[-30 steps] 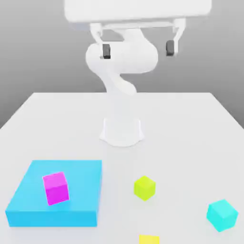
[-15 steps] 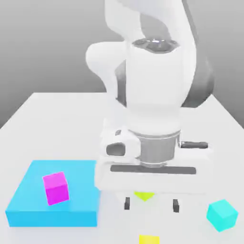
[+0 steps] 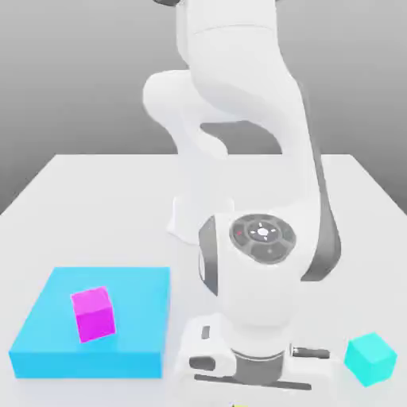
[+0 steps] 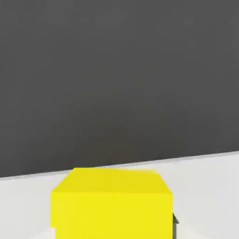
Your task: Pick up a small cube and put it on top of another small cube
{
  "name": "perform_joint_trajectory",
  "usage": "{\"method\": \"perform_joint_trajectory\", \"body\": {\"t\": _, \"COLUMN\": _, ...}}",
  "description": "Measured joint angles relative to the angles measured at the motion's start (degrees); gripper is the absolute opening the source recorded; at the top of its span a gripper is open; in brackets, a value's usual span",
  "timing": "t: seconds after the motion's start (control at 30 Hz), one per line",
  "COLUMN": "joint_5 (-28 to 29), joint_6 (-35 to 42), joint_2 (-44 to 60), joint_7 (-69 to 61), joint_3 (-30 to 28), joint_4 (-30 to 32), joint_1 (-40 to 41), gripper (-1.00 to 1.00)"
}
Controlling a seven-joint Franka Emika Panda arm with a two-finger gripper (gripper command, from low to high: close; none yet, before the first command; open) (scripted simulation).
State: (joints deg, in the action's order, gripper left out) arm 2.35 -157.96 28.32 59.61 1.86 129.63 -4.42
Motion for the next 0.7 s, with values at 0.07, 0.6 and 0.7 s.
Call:
{"method": "perform_joint_trajectory", "body": {"t": 0.07, "joint_5": -0.27, "joint_6": 2.83, "joint_2": -3.63, "joint_7": -0.21, "joint_3": 0.25, "joint_4": 0.80, "joint_1": 0.19, "gripper": -1.00}}
{"method": "perform_joint_trajectory", "body": {"t": 0.6, "joint_5": -9.64, "joint_6": 3.65, "joint_2": -34.88, "joint_7": 8.44, "joint_3": 5.22, "joint_4": 30.94, "joint_1": -1.42, "gripper": -1.00}}
{"method": "perform_joint_trajectory", "body": {"t": 0.7, "joint_5": -8.02, "joint_6": 2.91, "joint_2": -40.20, "joint_7": 12.66, "joint_3": 6.66, "joint_4": 37.11, "joint_1": -0.29, "gripper": -1.00}}
